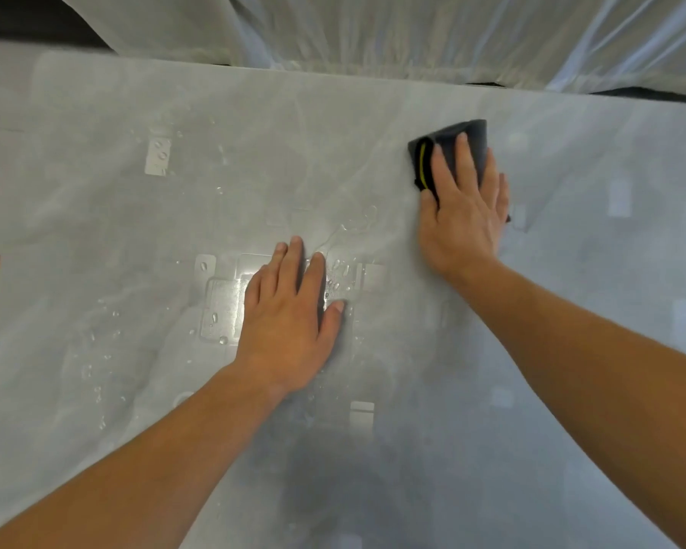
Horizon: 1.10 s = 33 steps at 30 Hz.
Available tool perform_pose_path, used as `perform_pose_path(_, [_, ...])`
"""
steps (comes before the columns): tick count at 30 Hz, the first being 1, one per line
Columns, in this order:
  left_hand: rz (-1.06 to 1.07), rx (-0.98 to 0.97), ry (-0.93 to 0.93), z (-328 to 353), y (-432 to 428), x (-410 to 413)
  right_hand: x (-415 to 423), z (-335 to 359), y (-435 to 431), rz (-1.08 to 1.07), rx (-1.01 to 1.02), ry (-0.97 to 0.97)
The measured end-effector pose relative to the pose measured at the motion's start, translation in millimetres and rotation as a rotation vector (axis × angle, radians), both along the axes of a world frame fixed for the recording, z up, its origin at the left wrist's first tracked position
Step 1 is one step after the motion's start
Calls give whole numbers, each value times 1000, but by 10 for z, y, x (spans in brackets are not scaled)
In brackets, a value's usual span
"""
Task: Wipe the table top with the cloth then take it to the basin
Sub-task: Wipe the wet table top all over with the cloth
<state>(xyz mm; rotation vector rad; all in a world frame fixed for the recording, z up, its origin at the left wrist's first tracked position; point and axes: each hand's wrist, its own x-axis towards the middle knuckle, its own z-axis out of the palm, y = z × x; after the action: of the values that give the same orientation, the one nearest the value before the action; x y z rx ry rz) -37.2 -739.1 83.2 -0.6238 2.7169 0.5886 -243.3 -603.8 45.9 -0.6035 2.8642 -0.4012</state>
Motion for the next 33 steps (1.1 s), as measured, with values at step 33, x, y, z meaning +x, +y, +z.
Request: perform_pose_path(33, [-163, 25, 49, -108, -978, -321, -250, 32, -896, 323, 81, 38])
